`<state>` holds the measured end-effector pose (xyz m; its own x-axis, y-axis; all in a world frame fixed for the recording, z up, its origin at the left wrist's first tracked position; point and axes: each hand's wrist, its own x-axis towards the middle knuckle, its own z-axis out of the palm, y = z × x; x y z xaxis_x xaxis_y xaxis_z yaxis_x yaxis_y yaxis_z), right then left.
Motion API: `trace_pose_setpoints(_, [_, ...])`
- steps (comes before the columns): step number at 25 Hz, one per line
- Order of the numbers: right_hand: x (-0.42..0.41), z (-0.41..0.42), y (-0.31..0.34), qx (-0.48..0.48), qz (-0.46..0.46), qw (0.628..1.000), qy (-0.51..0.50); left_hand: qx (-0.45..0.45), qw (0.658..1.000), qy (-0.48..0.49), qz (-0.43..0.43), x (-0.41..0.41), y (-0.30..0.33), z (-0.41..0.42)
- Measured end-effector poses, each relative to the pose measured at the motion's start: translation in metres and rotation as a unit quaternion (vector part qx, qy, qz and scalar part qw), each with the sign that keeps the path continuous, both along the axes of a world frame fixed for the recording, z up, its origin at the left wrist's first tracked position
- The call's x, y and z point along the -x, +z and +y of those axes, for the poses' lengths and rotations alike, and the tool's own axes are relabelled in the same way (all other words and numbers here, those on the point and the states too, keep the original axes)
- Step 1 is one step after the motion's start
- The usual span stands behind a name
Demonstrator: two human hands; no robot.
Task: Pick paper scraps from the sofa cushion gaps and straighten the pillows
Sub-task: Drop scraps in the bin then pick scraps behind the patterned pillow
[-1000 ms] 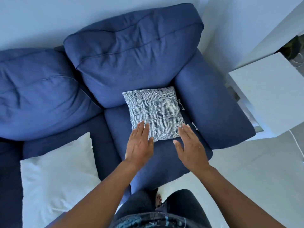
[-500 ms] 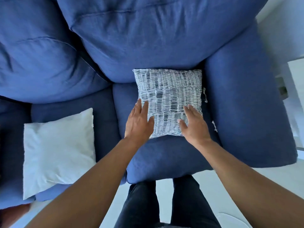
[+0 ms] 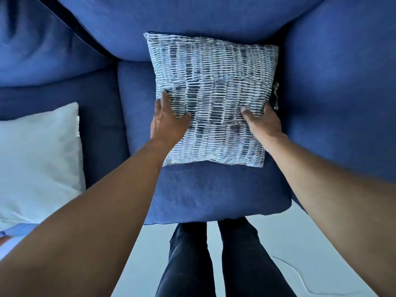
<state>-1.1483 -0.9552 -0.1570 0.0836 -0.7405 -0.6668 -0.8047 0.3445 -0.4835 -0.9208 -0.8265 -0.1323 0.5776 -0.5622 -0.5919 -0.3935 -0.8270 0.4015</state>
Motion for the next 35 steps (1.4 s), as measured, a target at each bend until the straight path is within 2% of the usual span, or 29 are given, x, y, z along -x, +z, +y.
trace_pose_setpoints(3, [-0.002,-0.001,-0.005,-0.040,-0.070,0.995,-0.065,0.012,0.999,0.049,0.019,-0.008,0.006,-0.001])
trace_pose_setpoints(7, [-0.006,0.016,0.031,0.004,-0.109,0.992,-0.062,0.068,0.994,0.090,0.006,0.007,0.046,0.014])
trace_pose_setpoints(12, [0.025,0.077,0.068,0.026,-0.079,0.996,-0.025,0.053,0.990,0.127,-0.017,0.044,0.074,0.087])
trace_pose_setpoints(16, [0.043,0.105,0.046,-0.094,0.000,0.995,0.037,-0.047,0.994,0.090,0.040,0.055,0.054,0.114])
trace_pose_setpoints(17, [0.044,0.104,0.043,-0.107,0.013,0.993,0.051,-0.053,0.994,0.089,0.022,0.055,0.050,0.114])
trace_pose_setpoints(20, [0.035,0.085,0.046,-0.019,0.032,0.996,0.079,0.022,0.991,0.074,-0.107,0.047,0.043,0.092])
trace_pose_setpoints(22, [0.021,0.063,0.051,0.075,0.006,0.993,0.086,0.105,0.983,0.070,-0.129,0.036,0.040,0.056])
trace_pose_setpoints(25, [-0.016,0.021,0.049,0.162,-0.056,0.981,0.095,0.162,0.976,0.077,-0.120,0.012,0.024,-0.013])
trace_pose_setpoints(27, [-0.043,-0.005,0.037,0.187,-0.068,0.971,0.131,0.155,0.977,0.085,-0.115,-0.006,0.004,-0.058])
trace_pose_setpoints(32, [-0.091,-0.053,-0.020,0.191,-0.046,0.956,0.219,0.068,0.983,0.141,-0.097,-0.047,-0.078,-0.119])
trace_pose_setpoints(35, [-0.103,-0.073,-0.050,0.217,-0.056,0.942,0.251,0.082,0.980,0.137,-0.122,-0.061,-0.114,-0.129])
